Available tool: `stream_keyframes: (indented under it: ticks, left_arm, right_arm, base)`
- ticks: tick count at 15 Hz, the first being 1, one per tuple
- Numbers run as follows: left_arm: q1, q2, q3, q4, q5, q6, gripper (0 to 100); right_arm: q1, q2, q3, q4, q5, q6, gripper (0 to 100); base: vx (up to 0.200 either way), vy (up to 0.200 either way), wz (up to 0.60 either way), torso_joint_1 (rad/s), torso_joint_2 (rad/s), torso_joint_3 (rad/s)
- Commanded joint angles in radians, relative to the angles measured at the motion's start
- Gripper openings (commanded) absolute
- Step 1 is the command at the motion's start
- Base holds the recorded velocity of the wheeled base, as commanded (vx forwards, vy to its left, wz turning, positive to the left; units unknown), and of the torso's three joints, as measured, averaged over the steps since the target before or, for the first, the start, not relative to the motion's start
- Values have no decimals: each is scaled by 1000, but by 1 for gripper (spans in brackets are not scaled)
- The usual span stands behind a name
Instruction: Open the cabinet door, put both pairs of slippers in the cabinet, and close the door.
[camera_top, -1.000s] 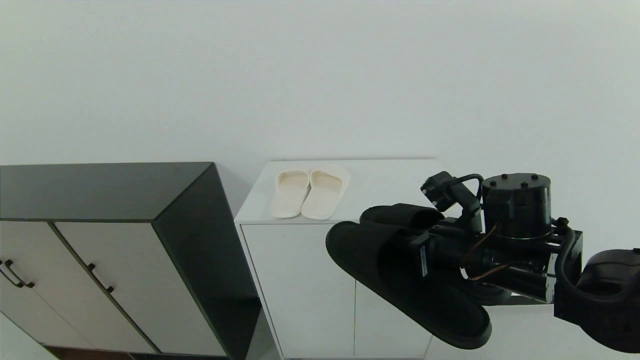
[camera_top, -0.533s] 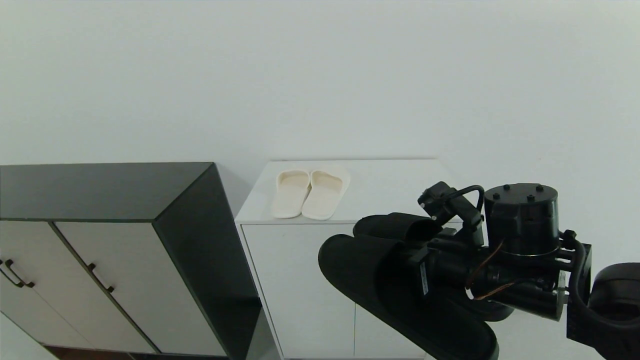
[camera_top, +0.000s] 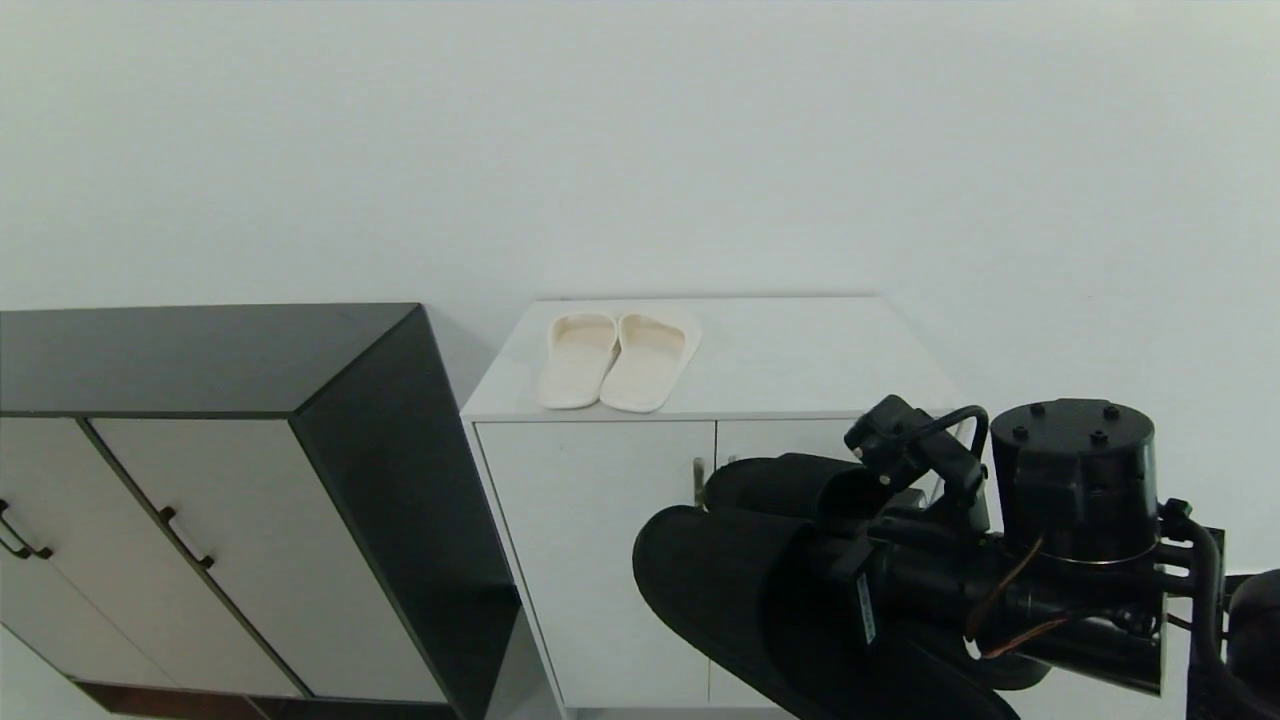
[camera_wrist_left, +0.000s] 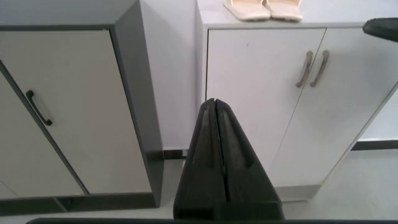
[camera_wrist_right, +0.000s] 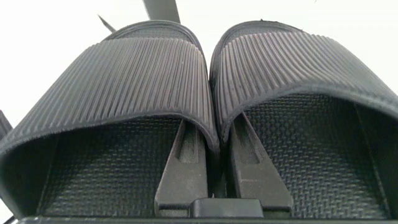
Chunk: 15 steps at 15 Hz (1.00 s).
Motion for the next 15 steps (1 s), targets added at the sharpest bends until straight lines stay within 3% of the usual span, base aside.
stream_keyframes:
  ticks: [1,10,11,15]
  left_arm:
    - [0,1,0,0,2,0,0]
    - [0,1,0,0,-1,1,0]
    - [0,1,0,0,-1,-2,100]
    - [0,1,0,0,-1,-3,100]
  right_arm:
    - [3,13,10,-2,2,1,0]
    - [13,43,65,-64,-2,1,0]
    - [11,56,70,-75,-4,3,0]
    - [11,81,77,-96,-5,8,0]
  base:
    - [0,0,0,-232,554,305]
    - [0,0,0,-213,538,320]
    - [0,0,0,-183,500,310]
    - [0,0,0,-170,489,317]
